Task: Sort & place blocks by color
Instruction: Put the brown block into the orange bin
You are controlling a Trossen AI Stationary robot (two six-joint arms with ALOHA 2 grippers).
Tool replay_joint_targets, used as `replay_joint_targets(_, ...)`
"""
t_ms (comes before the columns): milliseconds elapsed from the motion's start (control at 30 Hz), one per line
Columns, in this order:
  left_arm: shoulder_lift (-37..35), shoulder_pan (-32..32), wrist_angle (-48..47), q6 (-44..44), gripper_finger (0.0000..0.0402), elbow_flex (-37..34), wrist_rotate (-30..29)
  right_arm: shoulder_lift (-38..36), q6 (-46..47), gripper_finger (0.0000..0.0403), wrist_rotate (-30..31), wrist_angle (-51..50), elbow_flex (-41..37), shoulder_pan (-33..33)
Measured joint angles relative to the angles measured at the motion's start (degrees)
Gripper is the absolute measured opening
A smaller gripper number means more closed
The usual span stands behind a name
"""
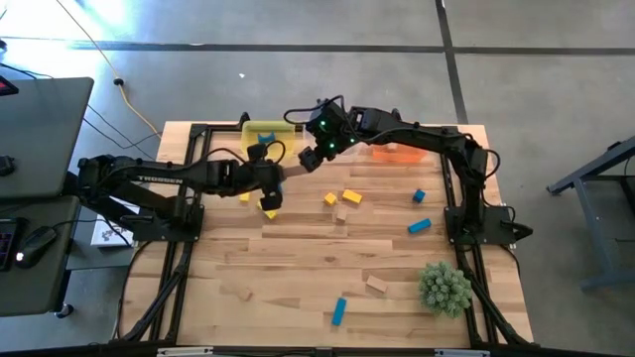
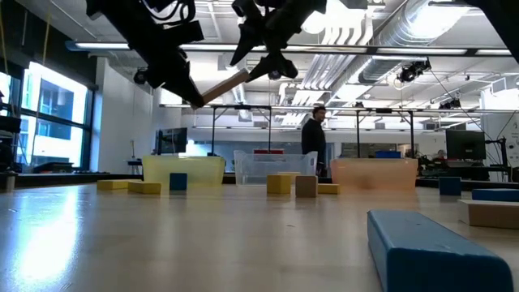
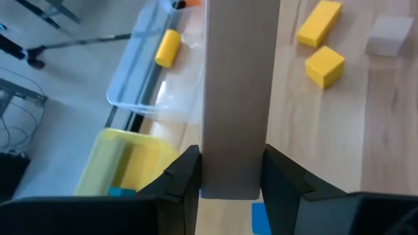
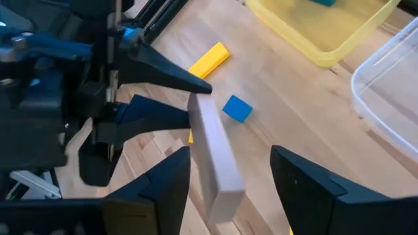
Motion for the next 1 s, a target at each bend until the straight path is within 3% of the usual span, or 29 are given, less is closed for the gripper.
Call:
replay_joint_targets(367,0.0,2.8,7.2,1.0,0.0100,0.0,-0.6,0.0,-0.4,0.0196,-2.1,0.0,0.0,-1.4)
replay_joint_targets(500,0.0,4.5,7.7,2.4,0.0100,0.0,-0.6,0.0,-0.9,0.0156,-2.1,0.0,0.0,-1.9)
replay_joint_targets(700,0.0,5.4,7.7,3.3,0.0100,0.0,-0.6,0.0,-1.2,0.0043,-2.1,3.1,0.0,-2.5)
replay_joint_targets(1000,0.1,5.4,8.6,3.1,0.0115,0.0,-1.8,0.0,-4.4,0.0039,-2.4,3.3,0.1,-2.6)
